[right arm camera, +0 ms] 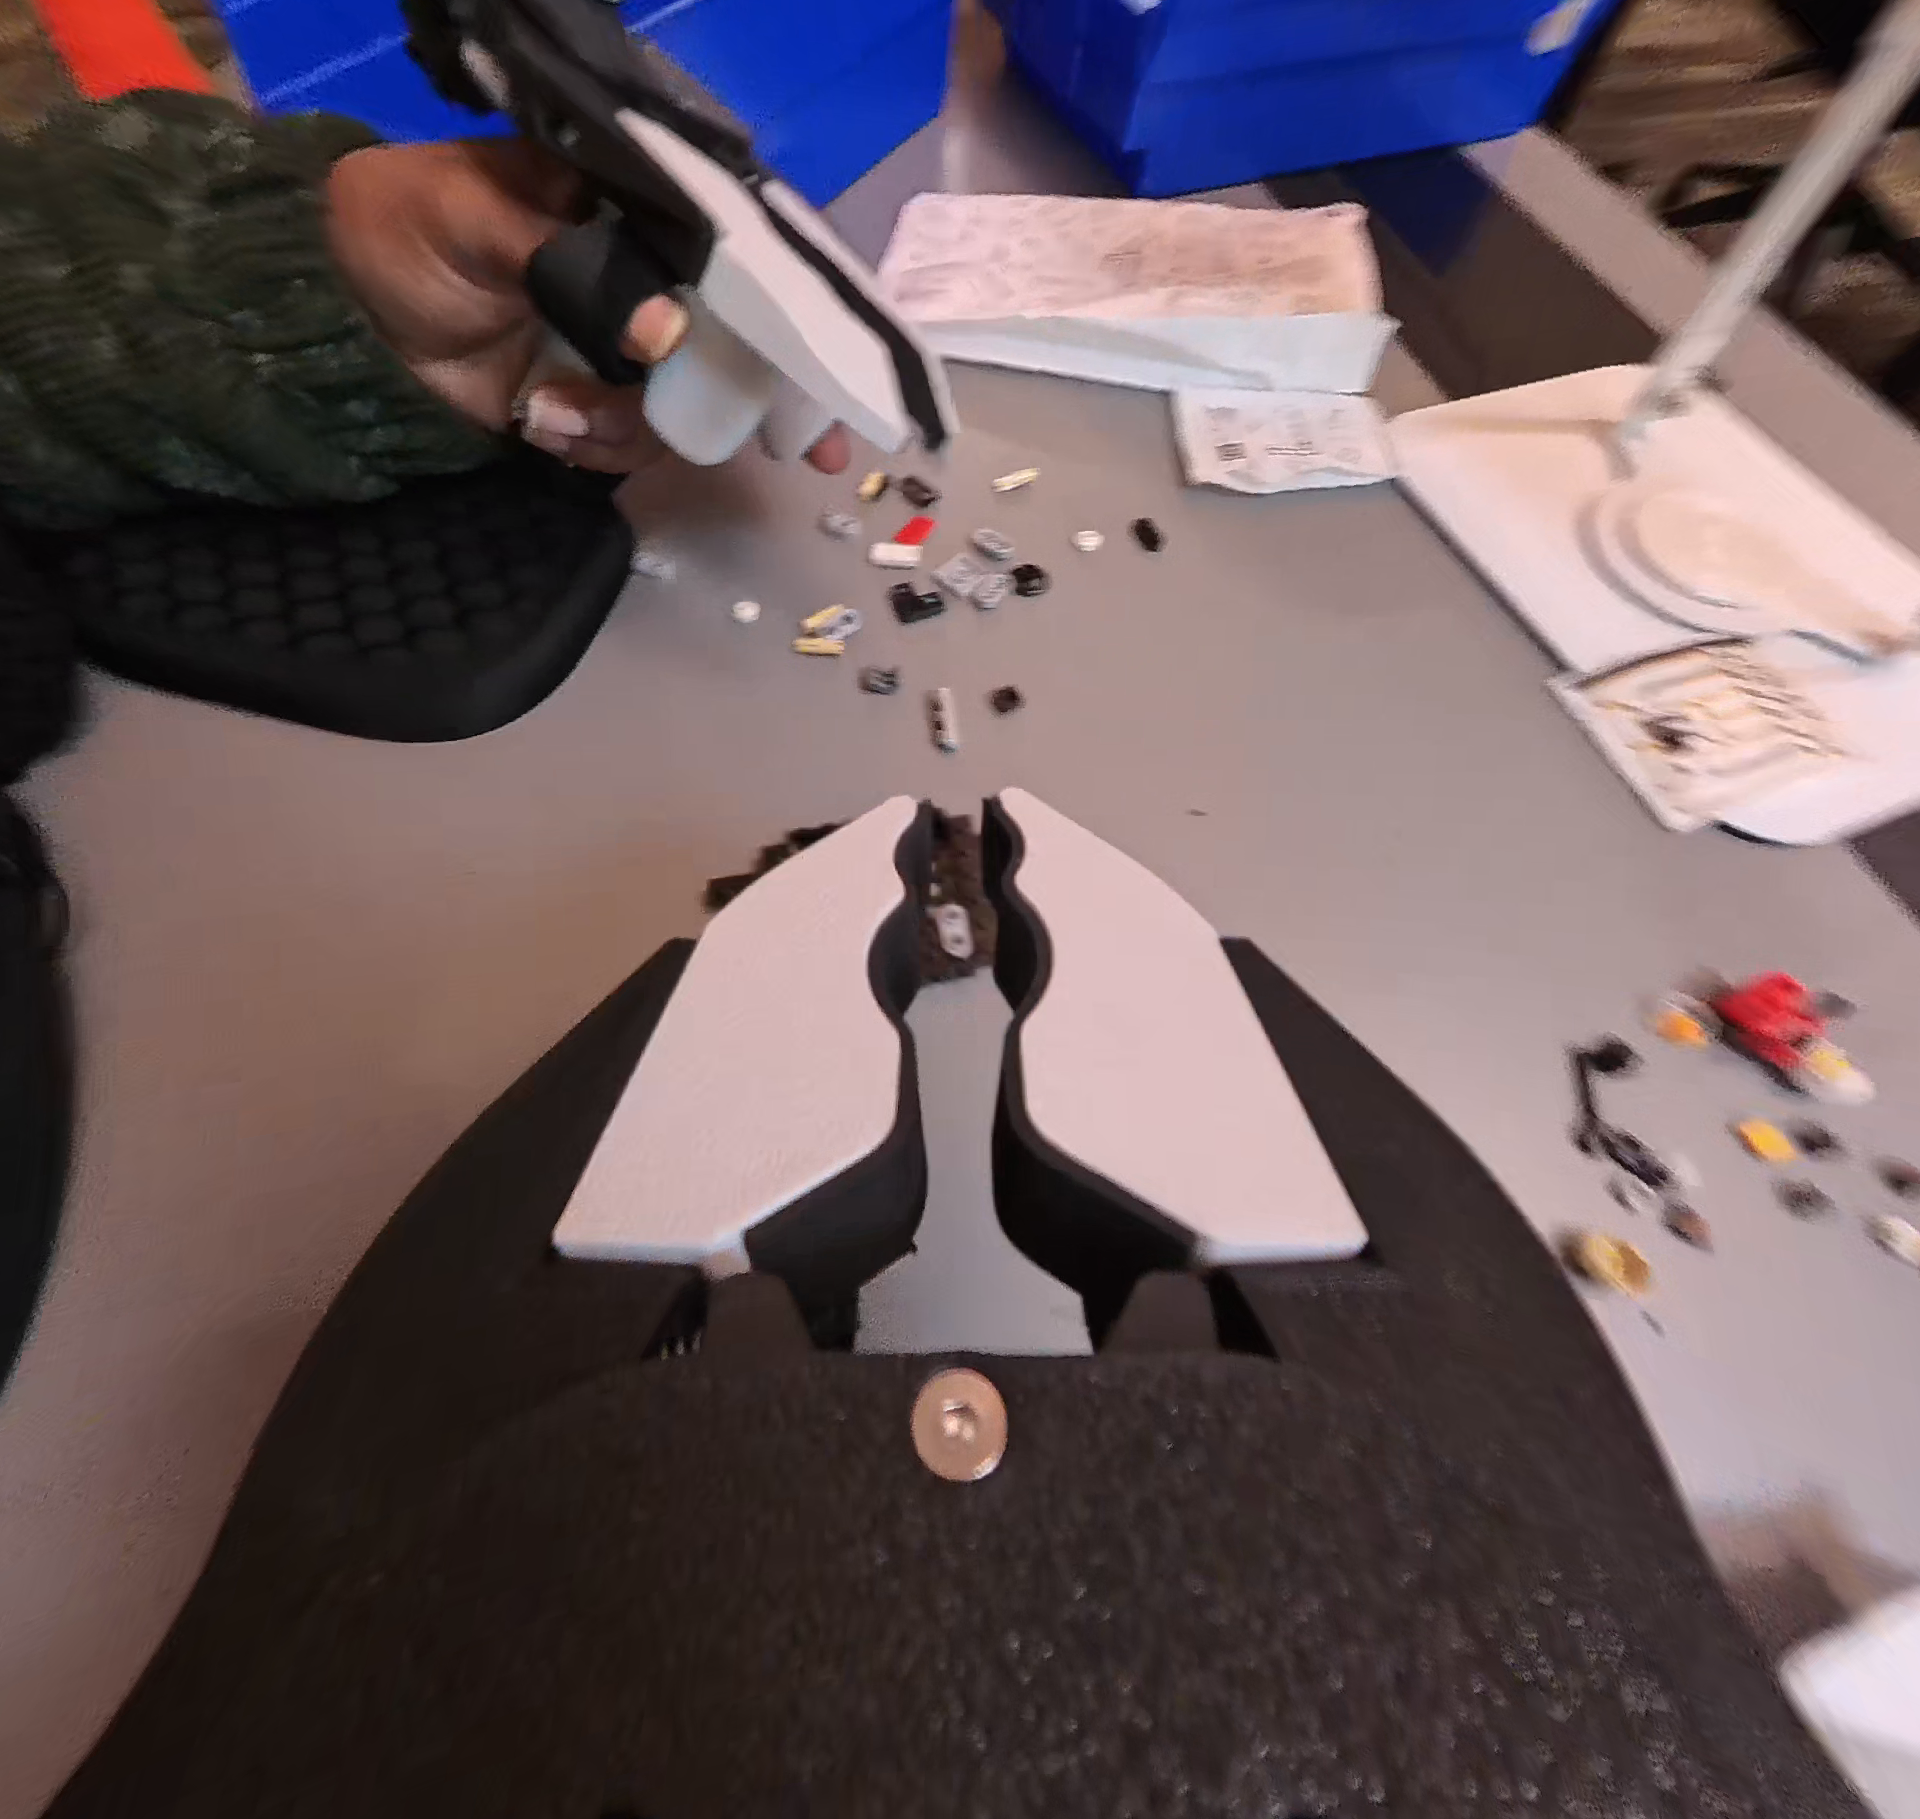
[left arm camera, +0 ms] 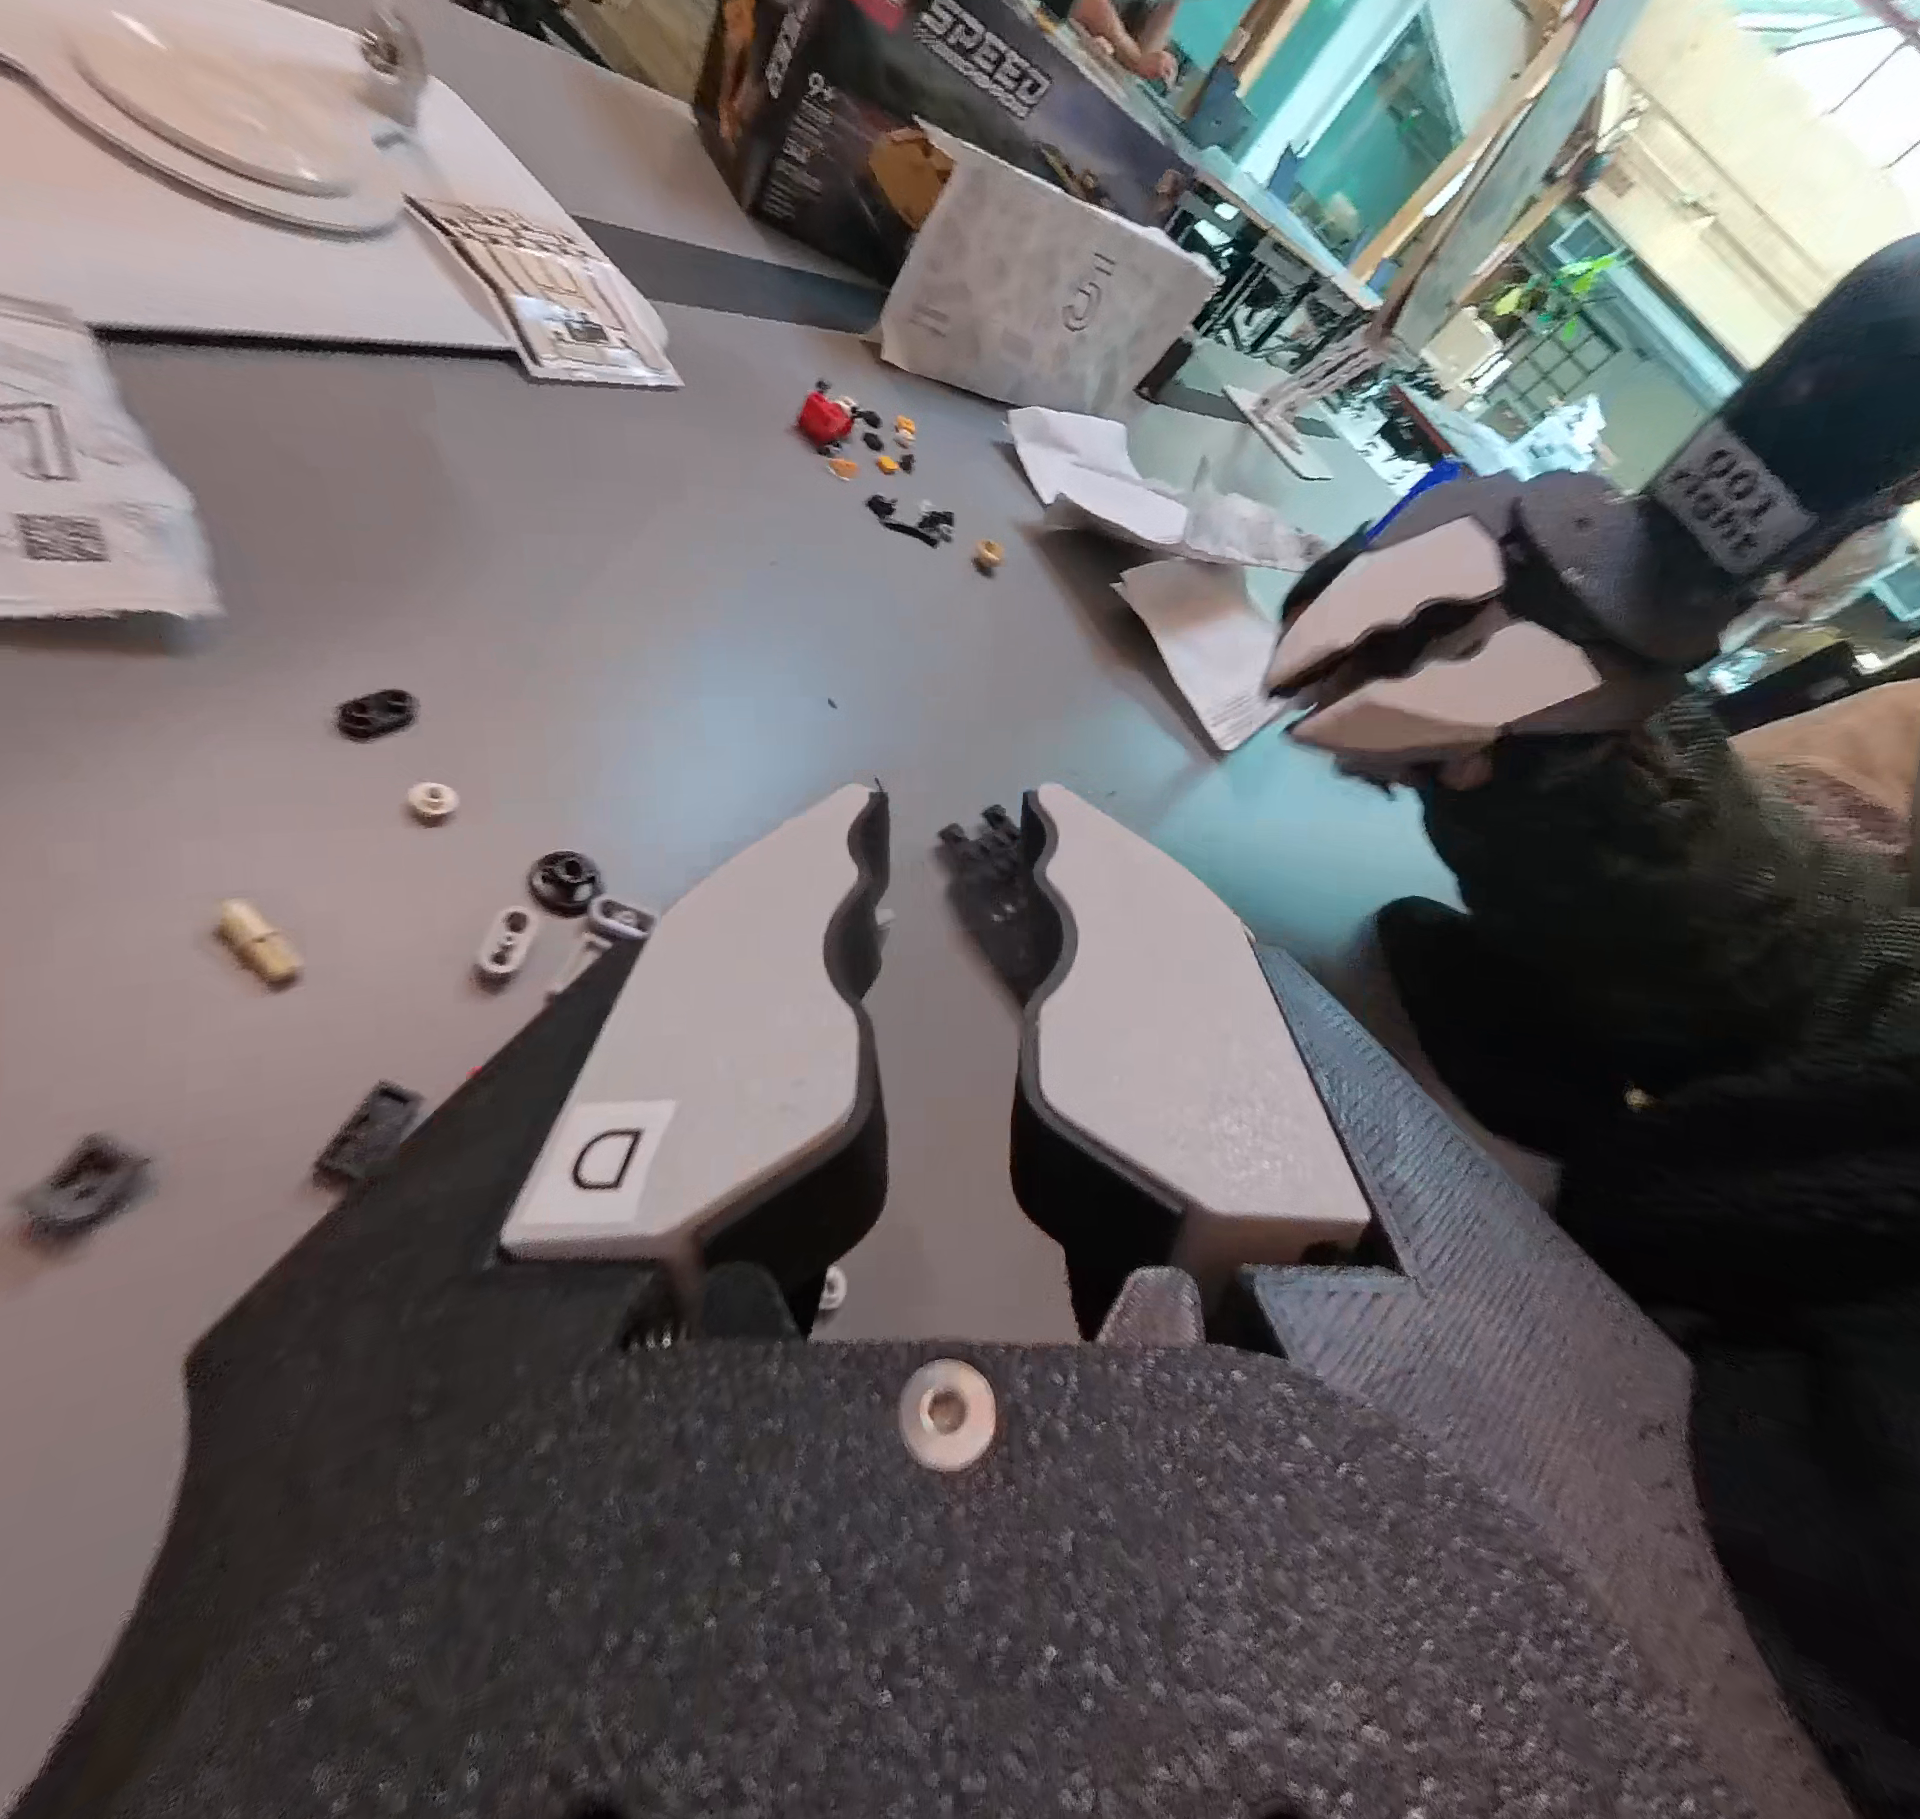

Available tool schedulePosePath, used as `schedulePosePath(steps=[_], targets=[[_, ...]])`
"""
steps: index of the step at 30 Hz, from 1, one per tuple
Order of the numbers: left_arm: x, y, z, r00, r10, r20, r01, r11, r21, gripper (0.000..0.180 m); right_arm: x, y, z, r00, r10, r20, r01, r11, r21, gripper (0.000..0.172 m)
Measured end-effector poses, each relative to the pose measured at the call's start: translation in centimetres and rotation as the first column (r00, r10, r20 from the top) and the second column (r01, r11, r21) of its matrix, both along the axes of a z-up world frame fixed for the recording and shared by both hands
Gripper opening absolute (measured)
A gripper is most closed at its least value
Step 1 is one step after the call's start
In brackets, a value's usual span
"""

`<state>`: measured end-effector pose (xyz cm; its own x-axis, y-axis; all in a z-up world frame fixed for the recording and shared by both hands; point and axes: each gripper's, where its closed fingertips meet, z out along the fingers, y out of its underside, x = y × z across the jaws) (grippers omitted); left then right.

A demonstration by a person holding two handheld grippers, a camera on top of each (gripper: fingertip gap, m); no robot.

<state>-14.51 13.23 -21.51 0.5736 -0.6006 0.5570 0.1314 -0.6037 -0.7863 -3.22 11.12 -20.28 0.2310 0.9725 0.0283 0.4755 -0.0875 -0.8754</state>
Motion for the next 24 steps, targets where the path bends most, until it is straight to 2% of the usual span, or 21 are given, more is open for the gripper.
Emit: schedulePosePath(steps=[2, 6, 9, 14, 16, 18, 21, 24], targets=[[-0.3, 0.2, -0.1, 0.999, 0.019, -0.038, -0.018, 0.999, 0.026, 0.023, 2.5, 1.3, 1.2, 0.994, -0.105, -0.034, 0.106, 0.993, 0.053, 0.015], [0.3, -0.1, -0.3, 0.998, -0.004, -0.063, 0.007, 0.999, 0.039, 0.023, 10.3, 4.2, 2.2, 0.945, -0.326, 0.026, 0.315, 0.929, 0.193, 0.034], [0.8, -0.3, -0.5, 0.997, -0.024, -0.076, 0.027, 0.999, 0.039, 0.023, 17.1, 5.1, 2.0, 0.878, -0.467, 0.107, 0.418, 0.856, 0.303, 0.034], [1.6, -0.5, -1.1, 0.995, -0.057, -0.079, 0.059, 0.998, 0.019, 0.022, 26.2, 7.3, 1.9, 0.750, -0.625, 0.218, 0.494, 0.748, 0.443, 0.022], [2.0, -0.6, -1.4, 0.993, -0.071, -0.090, 0.072, 0.997, 0.012, 0.022, 28.5, 9.3, 2.2, 0.719, -0.641, 0.270, 0.479, 0.738, 0.476, 0.021], [2.3, -0.8, -1.8, 0.991, -0.083, -0.108, 0.084, 0.996, 0.009, 0.022, 30.3, 11.8, 1.6, 0.698, -0.616, 0.366, 0.432, 0.769, 0.471, 0.020], [2.4, -0.9, -2.1, 0.988, -0.088, -0.126, 0.090, 0.996, 0.011, 0.022, 31.8, 14.9, -1.2, 0.679, -0.510, 0.528, 0.317, 0.852, 0.416, 0.020], [2.3, -0.8, -2.1, 0.990, -0.081, -0.114, 0.082, 0.997, 0.004, 0.022, 32.4, 16.0, -4.6, 0.659, -0.346, 0.668, 0.192, 0.936, 0.296, 0.016]])
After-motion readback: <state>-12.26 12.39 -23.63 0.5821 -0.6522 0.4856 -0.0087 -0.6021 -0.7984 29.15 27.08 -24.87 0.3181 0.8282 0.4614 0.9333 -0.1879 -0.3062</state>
